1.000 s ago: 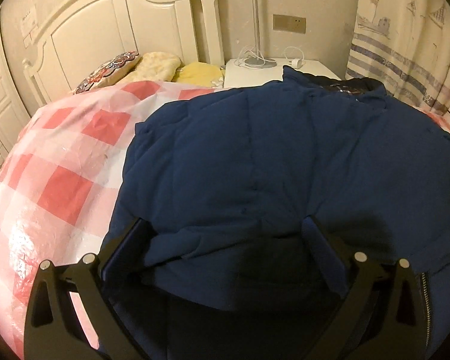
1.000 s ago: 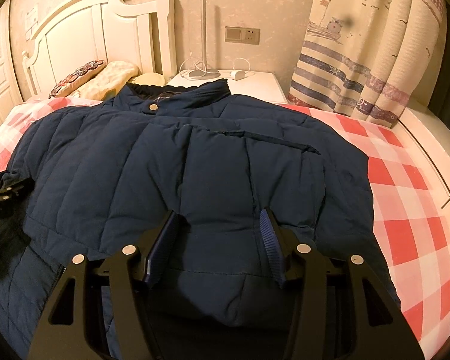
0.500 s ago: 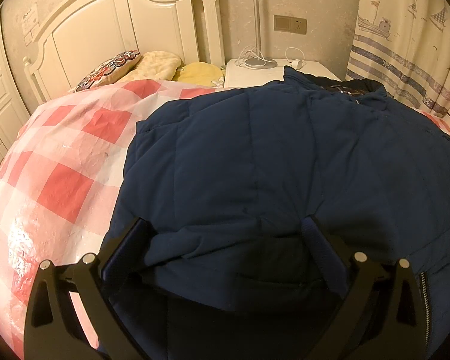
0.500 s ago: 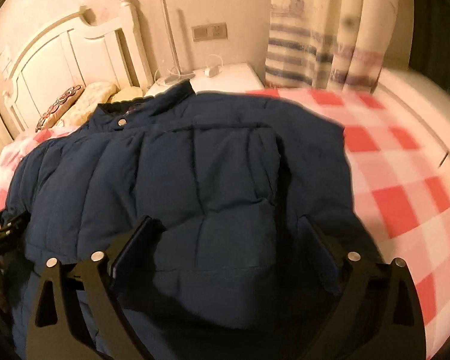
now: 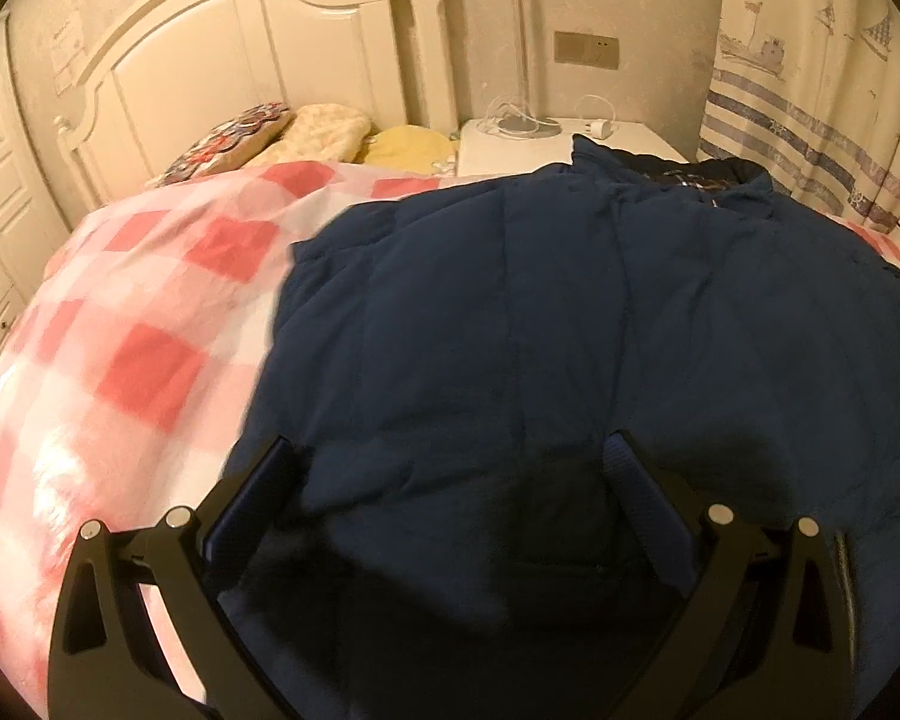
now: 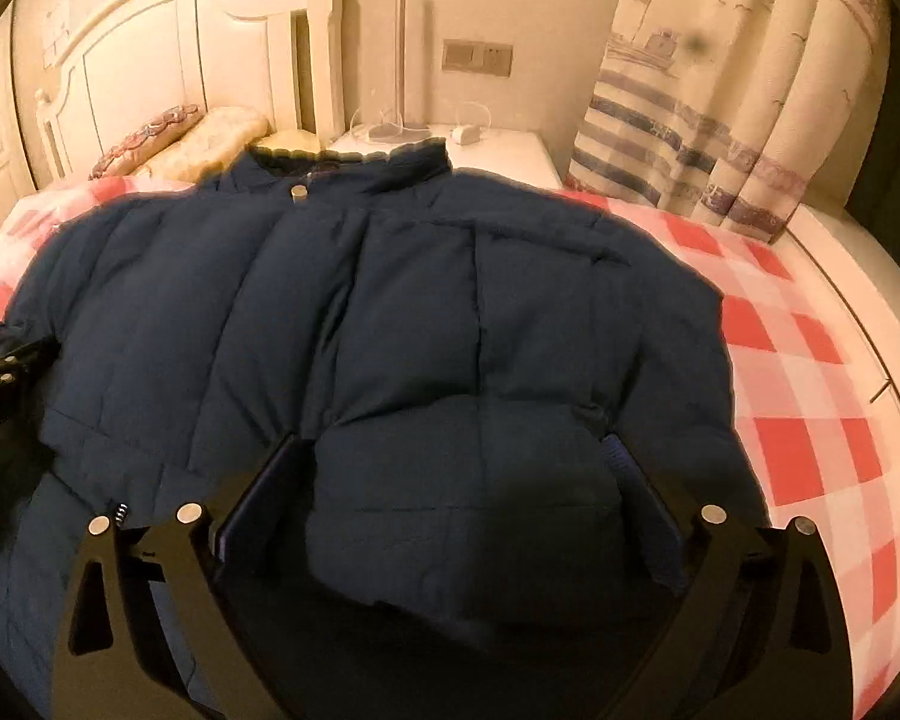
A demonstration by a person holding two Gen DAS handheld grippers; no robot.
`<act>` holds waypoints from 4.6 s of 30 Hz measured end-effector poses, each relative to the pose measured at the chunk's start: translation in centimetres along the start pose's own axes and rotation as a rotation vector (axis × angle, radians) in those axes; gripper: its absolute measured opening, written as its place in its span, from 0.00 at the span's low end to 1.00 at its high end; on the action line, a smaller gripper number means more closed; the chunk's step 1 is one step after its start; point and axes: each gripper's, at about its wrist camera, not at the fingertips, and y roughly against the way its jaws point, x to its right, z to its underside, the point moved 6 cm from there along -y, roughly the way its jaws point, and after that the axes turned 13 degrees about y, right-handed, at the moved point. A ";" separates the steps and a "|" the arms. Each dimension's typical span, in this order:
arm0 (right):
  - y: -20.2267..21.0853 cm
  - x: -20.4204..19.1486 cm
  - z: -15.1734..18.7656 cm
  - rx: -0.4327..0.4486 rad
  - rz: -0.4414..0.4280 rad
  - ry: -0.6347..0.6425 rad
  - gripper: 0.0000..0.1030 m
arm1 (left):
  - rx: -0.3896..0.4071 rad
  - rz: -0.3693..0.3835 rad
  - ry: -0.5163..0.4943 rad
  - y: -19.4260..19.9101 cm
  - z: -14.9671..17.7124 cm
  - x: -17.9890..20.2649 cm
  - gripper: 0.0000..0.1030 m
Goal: Fold large clothes
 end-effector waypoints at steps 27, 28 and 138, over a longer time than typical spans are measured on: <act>9.5 -5.8 11.4 -0.075 -0.199 0.207 0.96 | -0.092 0.188 -0.083 10.1 11.7 -2.3 0.98; 10.3 -5.7 11.8 -0.058 -0.204 0.211 0.96 | -0.087 0.198 -0.094 10.9 12.2 -2.5 0.98; 41.4 2.6 25.3 0.860 -0.635 0.012 0.17 | 0.356 1.064 0.177 42.3 17.5 -18.3 0.15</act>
